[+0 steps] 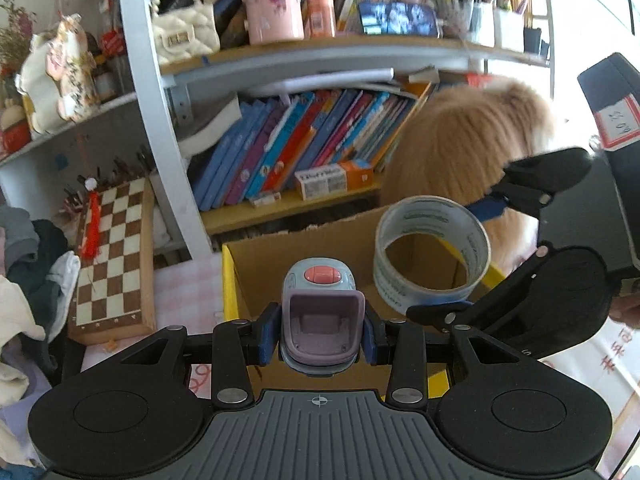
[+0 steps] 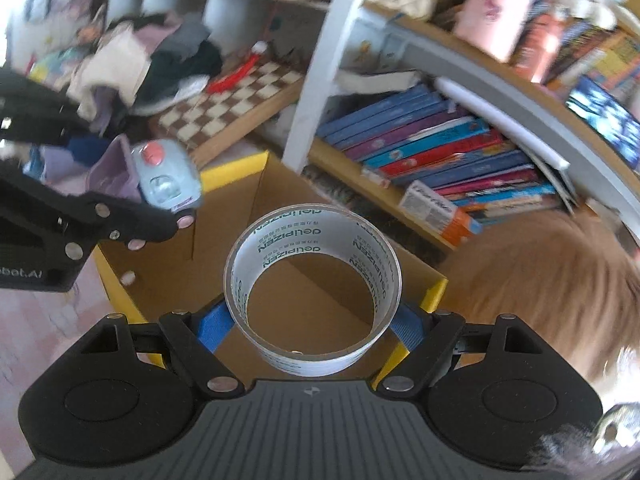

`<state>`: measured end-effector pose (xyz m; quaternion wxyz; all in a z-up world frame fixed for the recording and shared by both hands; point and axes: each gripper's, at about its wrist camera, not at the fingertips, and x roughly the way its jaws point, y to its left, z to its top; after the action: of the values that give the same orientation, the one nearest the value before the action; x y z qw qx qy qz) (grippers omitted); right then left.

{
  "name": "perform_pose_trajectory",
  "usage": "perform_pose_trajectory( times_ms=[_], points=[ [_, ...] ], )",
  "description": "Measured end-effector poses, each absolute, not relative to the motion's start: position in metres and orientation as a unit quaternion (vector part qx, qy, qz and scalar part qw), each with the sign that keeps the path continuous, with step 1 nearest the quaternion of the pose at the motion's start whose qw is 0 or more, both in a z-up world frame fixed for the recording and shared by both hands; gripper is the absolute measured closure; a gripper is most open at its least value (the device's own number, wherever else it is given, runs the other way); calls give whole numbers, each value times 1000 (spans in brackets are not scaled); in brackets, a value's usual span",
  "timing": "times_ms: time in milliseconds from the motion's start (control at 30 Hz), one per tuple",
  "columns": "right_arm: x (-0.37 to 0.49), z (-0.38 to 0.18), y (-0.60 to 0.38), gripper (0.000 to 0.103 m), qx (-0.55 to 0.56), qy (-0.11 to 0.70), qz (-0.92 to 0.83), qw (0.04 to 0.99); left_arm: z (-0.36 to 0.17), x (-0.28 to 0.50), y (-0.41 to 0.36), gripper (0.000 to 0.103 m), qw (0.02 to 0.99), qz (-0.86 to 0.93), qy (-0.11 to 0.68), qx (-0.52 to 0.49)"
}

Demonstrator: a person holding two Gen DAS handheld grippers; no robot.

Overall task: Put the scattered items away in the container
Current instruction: 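Carry the toy truck with the left tool while the right tool carries the tape roll over the yellow box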

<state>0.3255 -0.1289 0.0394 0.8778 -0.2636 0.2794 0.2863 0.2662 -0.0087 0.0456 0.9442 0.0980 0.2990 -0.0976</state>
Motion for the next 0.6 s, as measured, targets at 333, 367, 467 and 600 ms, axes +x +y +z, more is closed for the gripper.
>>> perform_pose_trajectory(
  times_ms=[333,367,467,600],
  points=[
    [368,12,-103,22,-347,304,339,819,25,301,-12,64,927,-96,344,117],
    [371,9,-100,22,-357,307,344,813,23,305,-12,64,925,-98,348,119],
    [382,2,-91,22,-395,316,359,784,19,318,-11,64,918,-103,361,124],
    [394,-10,-83,22,-429,333,370,754,12,335,-11,64,909,-110,380,134]
  ],
)
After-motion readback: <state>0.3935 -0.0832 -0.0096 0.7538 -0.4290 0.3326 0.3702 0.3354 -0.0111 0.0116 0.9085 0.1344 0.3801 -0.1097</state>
